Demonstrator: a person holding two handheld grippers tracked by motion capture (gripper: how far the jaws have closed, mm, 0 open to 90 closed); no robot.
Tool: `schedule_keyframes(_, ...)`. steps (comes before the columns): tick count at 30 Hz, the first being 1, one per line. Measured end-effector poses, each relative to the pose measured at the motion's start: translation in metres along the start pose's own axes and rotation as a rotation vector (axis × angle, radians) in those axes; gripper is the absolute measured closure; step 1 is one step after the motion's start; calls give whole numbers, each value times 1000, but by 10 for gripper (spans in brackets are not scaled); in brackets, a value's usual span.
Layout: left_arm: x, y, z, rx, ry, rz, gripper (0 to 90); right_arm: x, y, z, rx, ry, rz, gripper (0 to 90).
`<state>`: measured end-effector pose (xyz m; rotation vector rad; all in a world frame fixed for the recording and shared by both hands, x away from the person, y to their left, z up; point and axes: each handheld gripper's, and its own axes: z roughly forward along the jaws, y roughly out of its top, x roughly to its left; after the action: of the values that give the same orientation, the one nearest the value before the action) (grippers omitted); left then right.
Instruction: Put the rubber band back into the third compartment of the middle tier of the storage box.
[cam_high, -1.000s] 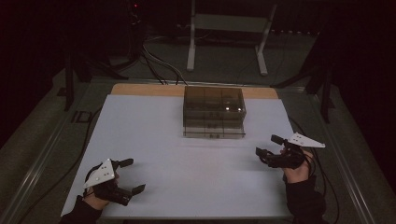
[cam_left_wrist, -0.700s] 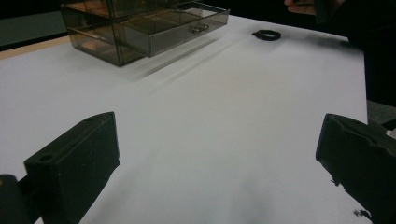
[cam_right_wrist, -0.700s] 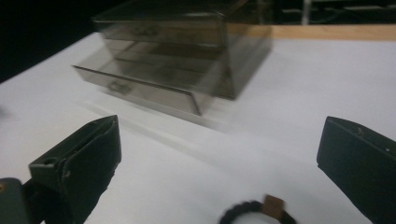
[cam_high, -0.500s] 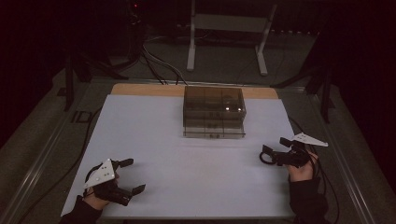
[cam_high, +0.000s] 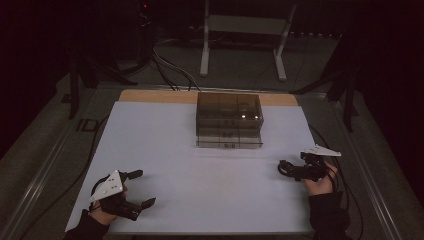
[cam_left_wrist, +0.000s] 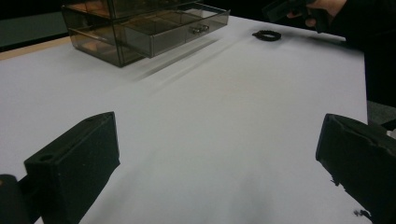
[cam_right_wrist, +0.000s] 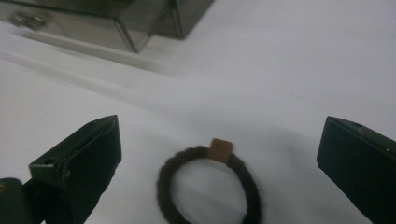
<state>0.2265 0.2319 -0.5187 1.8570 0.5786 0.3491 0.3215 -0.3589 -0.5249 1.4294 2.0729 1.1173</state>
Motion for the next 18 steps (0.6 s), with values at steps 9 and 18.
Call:
schedule_keyframes(9,-1,0,1,-2,-6,3,3,2,-1,1,65,-66,4,317)
schedule_keyframes(18,-1,0,1,-3,-5,-2,2,2,-2,4,120,-126,-46,552)
